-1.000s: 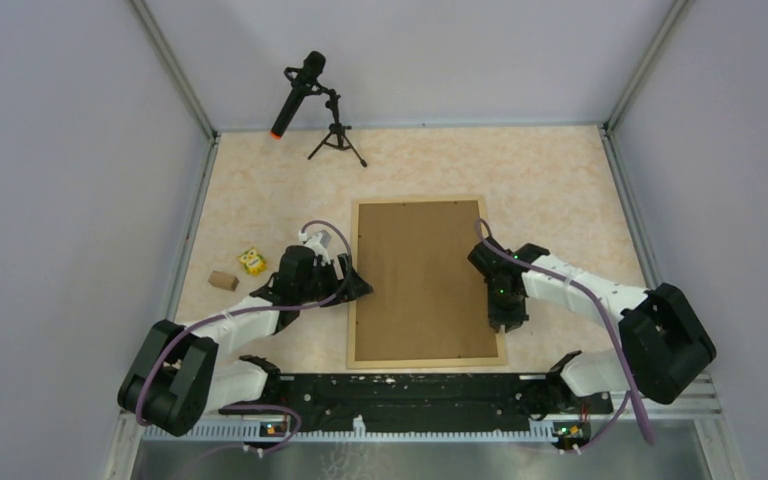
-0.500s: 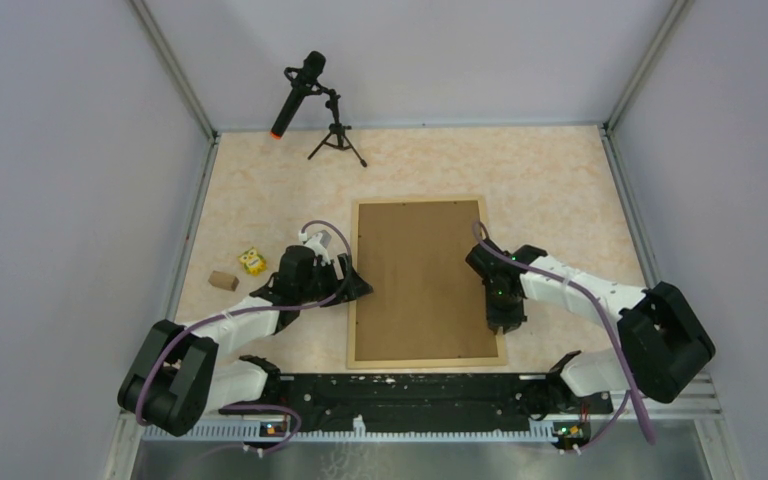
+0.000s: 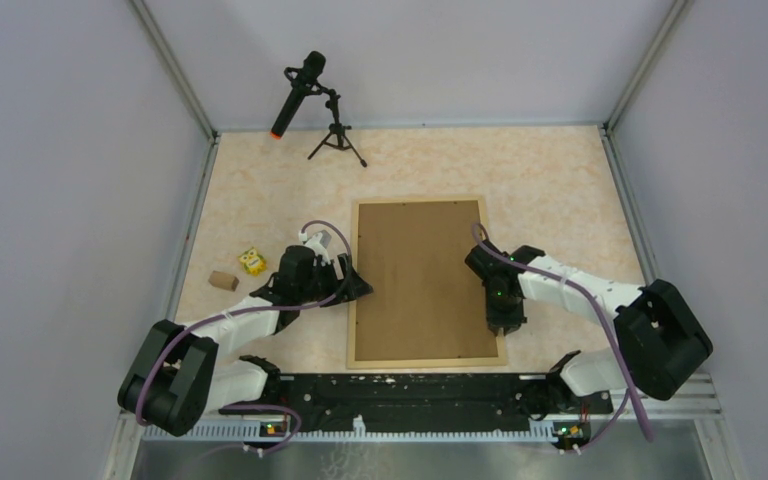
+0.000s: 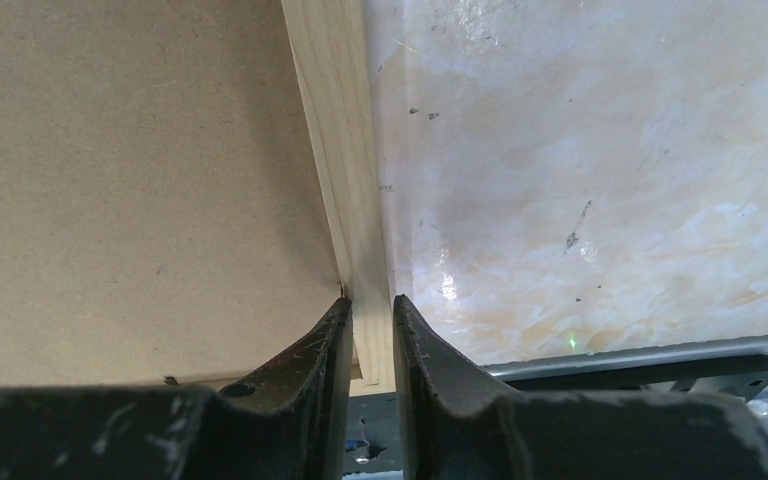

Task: Put the photo into the frame
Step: Install the photo frame at the center of the board.

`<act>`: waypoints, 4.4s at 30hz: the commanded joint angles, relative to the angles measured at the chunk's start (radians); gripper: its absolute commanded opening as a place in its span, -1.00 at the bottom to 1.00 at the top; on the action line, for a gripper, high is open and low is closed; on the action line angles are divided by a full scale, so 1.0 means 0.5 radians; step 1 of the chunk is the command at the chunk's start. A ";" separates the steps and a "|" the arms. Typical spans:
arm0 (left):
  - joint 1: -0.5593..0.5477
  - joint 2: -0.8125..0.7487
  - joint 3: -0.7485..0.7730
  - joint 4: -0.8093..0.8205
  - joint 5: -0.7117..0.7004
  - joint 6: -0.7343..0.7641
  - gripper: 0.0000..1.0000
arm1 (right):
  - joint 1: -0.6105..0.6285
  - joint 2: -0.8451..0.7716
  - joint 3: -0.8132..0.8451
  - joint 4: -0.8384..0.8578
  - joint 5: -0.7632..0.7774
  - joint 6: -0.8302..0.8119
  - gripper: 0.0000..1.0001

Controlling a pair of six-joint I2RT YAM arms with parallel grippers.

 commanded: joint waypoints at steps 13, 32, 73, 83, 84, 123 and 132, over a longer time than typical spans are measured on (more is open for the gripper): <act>0.011 -0.013 -0.047 -0.046 0.012 0.025 0.61 | 0.006 0.271 0.057 0.127 0.122 -0.039 -0.57; 0.014 -0.004 -0.040 -0.049 0.021 0.033 0.61 | -0.154 1.066 0.401 0.546 -0.091 -0.480 -0.50; 0.017 0.002 -0.040 -0.048 0.030 0.033 0.62 | -0.154 0.268 0.297 0.011 0.032 -0.234 -0.55; 0.017 0.013 -0.037 -0.048 0.032 0.038 0.62 | -0.124 0.259 0.194 0.028 -0.033 -0.225 -0.57; 0.017 0.011 -0.037 -0.048 0.034 0.035 0.62 | -0.125 0.252 0.191 0.028 -0.028 -0.222 -0.57; 0.017 0.014 -0.034 -0.051 0.037 0.037 0.62 | -0.111 0.625 0.348 0.207 0.140 -0.328 -0.59; 0.017 0.014 -0.034 -0.051 0.033 0.040 0.62 | -0.010 1.117 0.687 0.341 -0.101 -0.253 -0.59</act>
